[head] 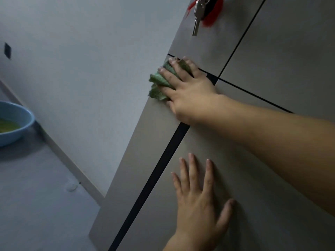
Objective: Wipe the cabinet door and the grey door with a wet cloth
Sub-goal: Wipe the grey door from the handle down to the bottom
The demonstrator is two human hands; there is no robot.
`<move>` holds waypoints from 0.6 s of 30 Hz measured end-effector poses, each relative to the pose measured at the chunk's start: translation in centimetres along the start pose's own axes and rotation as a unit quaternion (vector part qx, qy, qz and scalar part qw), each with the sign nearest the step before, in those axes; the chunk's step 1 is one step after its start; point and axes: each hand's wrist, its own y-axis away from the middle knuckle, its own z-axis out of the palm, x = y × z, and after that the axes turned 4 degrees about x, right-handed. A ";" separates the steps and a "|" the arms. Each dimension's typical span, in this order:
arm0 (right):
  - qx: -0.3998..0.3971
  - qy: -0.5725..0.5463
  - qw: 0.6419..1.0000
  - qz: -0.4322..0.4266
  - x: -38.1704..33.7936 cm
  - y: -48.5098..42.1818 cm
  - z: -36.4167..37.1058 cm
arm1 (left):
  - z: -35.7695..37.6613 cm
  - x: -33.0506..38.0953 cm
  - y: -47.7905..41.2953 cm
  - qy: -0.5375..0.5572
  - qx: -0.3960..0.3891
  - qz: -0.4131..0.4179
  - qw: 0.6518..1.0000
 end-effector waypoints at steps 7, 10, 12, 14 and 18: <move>0.064 -0.023 0.993 -0.097 0.1 8.9 3.7 | 0.8 -0.1 1.4 0.013 0.023 0.004 1.000; 0.120 -0.018 0.991 -0.051 4.0 13.1 4.7 | 1.4 0.1 2.1 0.007 0.032 0.003 0.999; 0.135 -0.012 0.991 0.008 5.7 13.8 4.0 | 1.6 0.4 2.3 0.009 0.028 -0.004 1.000; 0.145 -0.009 0.989 0.011 5.2 15.9 4.3 | 1.7 0.7 2.1 0.015 0.024 -0.007 1.000; 0.114 -0.050 0.989 -0.077 2.5 23.6 6.2 | 1.2 0.5 2.0 0.020 0.008 -0.010 1.000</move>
